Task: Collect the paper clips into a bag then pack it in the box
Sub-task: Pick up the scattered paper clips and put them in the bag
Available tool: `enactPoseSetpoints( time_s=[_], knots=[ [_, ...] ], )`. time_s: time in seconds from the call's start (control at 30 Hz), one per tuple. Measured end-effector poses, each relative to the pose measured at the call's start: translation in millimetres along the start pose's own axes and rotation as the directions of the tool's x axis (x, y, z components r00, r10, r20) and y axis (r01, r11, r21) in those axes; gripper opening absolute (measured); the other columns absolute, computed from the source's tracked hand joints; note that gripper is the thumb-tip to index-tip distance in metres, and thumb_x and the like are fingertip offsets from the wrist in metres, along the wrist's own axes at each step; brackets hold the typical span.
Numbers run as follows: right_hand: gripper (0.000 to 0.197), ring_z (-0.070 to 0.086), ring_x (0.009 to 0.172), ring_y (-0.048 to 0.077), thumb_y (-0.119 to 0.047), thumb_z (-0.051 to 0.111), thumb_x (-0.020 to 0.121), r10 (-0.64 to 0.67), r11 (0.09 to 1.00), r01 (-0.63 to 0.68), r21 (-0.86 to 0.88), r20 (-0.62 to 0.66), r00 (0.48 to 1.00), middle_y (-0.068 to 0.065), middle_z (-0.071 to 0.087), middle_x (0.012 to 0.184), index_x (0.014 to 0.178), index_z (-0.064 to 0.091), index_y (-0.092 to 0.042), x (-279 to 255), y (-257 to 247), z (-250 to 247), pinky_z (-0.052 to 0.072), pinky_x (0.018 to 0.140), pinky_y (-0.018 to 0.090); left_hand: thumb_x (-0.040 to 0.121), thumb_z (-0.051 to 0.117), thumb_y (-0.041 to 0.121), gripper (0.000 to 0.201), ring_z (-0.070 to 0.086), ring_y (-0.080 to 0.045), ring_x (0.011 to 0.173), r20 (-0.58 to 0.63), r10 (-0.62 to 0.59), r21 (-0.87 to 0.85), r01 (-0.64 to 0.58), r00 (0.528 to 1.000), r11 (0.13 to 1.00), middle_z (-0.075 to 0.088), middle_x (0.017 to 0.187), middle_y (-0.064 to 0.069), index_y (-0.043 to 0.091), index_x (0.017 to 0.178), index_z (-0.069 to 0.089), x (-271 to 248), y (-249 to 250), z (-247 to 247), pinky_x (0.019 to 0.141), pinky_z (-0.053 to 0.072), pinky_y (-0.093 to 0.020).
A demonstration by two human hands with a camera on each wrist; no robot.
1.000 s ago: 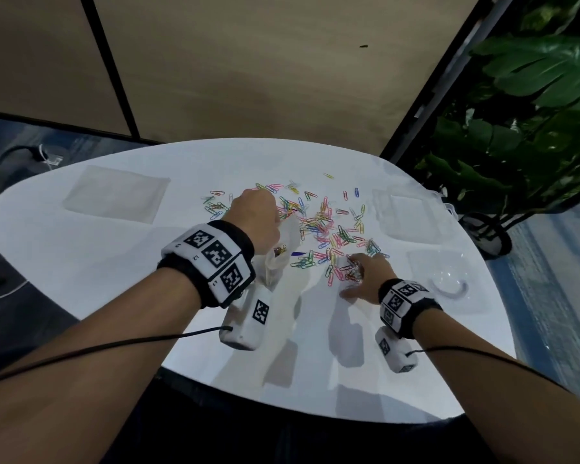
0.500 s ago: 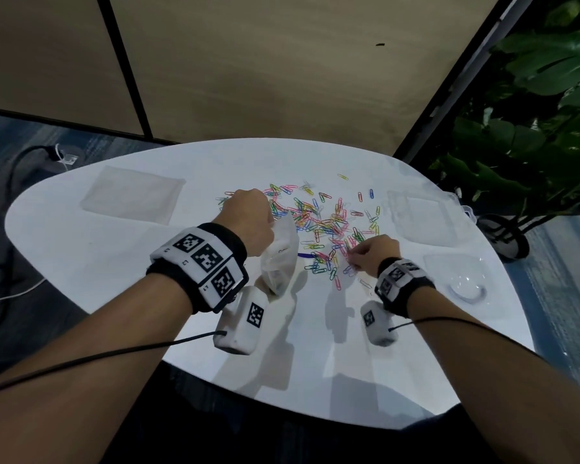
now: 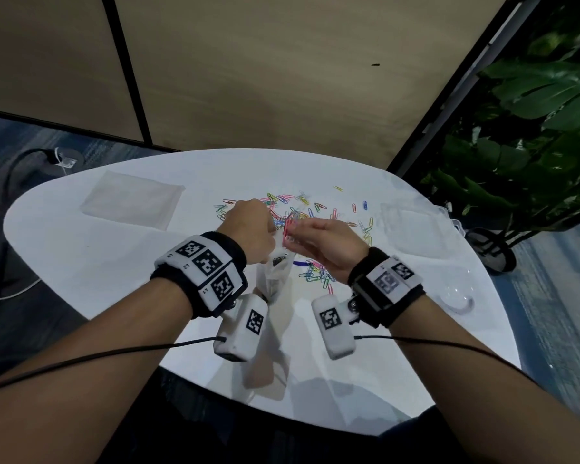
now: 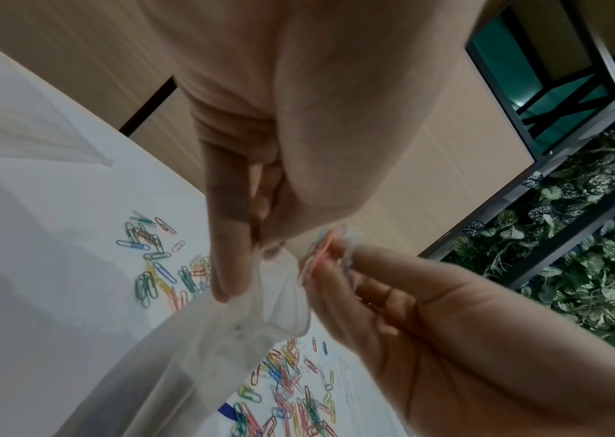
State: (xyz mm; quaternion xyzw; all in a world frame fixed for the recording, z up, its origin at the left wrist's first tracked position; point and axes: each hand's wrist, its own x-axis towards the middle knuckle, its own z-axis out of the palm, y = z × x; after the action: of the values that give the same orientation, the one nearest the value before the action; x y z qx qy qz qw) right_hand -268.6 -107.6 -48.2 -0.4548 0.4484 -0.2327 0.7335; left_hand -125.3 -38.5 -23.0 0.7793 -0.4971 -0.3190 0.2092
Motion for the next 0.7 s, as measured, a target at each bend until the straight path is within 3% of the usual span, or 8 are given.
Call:
enactPoseSetpoints(
  time_s=[0.07, 0.13, 0.27, 0.37, 0.5, 0.57, 0.7],
  knots=[
    [0.009, 0.069, 0.071, 0.023, 0.001, 0.069, 0.085, -0.06, 0.974, 0.05, -0.22, -0.041, 0.997, 0.018, 0.069, 0.083, 0.093, 0.069, 0.005, -1, 8, 4, 0.061, 0.074, 0.027, 0.083, 0.053, -0.007, 0.025, 0.076, -0.028, 0.074, -0.001, 0.0, -0.034, 0.0, 1.0, 0.999, 0.076, 0.078, -0.02, 0.008, 0.086, 0.073, 2, -2, 1, 0.078, 0.063, -0.041],
    [0.008, 0.069, 0.069, 0.02, 0.001, 0.073, 0.08, -0.174, 0.869, 0.125, -0.478, -0.059, 0.983, 0.012, 0.072, 0.078, 0.083, 0.073, -0.006, -2, 15, 6, 0.061, 0.073, 0.028, 0.084, 0.056, -0.007, 0.023, 0.076, -0.027, 0.07, -0.002, -0.01, -0.068, 0.009, 1.0, 0.998, 0.076, 0.077, -0.017, 0.004, 0.091, 0.075, 3, -3, 3, 0.077, 0.063, -0.041],
    [0.014, 0.056, 0.061, 0.004, -0.004, 0.073, 0.076, -0.323, 0.543, 0.189, -0.818, 0.004, 0.946, -0.002, 0.065, 0.072, 0.089, 0.077, -0.009, -2, 21, 15, 0.039, 0.057, 0.008, 0.083, 0.057, -0.008, 0.026, 0.076, -0.026, 0.068, 0.001, 0.005, -0.081, -0.005, 1.0, 0.997, 0.075, 0.075, -0.014, 0.006, 0.094, 0.076, 4, -1, 9, 0.076, 0.064, -0.041],
    [0.014, 0.057, 0.068, 0.015, -0.005, 0.067, 0.079, -0.343, 0.386, 0.176, -0.905, 0.036, 0.939, 0.003, 0.068, 0.076, 0.087, 0.078, -0.009, 1, 21, 20, 0.038, 0.063, 0.015, 0.087, 0.053, -0.007, 0.026, 0.076, -0.025, 0.065, 0.017, 0.025, -0.088, -0.023, 1.0, 0.996, 0.075, 0.073, -0.016, 0.006, 0.095, 0.074, 3, 0, 11, 0.074, 0.064, -0.038],
    [0.026, 0.057, 0.073, 0.015, -0.002, 0.061, 0.082, -0.309, 0.427, 0.141, -0.893, 0.003, 0.951, 0.008, 0.073, 0.089, 0.102, 0.076, -0.009, 3, 22, 23, 0.039, 0.062, 0.012, 0.088, 0.054, -0.004, 0.024, 0.076, -0.026, 0.066, -0.01, 0.018, -0.079, -0.019, 1.0, 0.997, 0.075, 0.073, -0.016, 0.005, 0.093, 0.076, 5, -3, 8, 0.074, 0.064, -0.04],
    [0.029, 0.058, 0.072, 0.014, -0.003, 0.062, 0.082, -0.269, 0.412, 0.126, -0.902, 0.012, 0.963, 0.008, 0.071, 0.087, 0.105, 0.076, -0.012, 3, 23, 25, 0.042, 0.067, 0.017, 0.089, 0.054, -0.003, 0.024, 0.076, -0.025, 0.066, -0.019, 0.022, -0.076, -0.023, 1.0, 0.997, 0.075, 0.075, -0.014, 0.006, 0.095, 0.075, 3, -3, 5, 0.076, 0.064, -0.038],
    [0.031, 0.053, 0.076, 0.024, -0.004, 0.051, 0.089, -0.159, 0.18, 0.282, -0.942, 0.255, 0.954, 0.01, 0.073, 0.092, 0.103, 0.076, -0.015, -4, 17, 27, 0.048, 0.081, 0.028, 0.084, 0.055, -0.006, 0.027, 0.075, -0.026, 0.072, -0.024, 0.031, -0.052, -0.032, 0.999, 0.998, 0.076, 0.08, -0.015, 0.005, 0.098, 0.076, 0, -6, 2, 0.08, 0.063, -0.037]
  ],
)
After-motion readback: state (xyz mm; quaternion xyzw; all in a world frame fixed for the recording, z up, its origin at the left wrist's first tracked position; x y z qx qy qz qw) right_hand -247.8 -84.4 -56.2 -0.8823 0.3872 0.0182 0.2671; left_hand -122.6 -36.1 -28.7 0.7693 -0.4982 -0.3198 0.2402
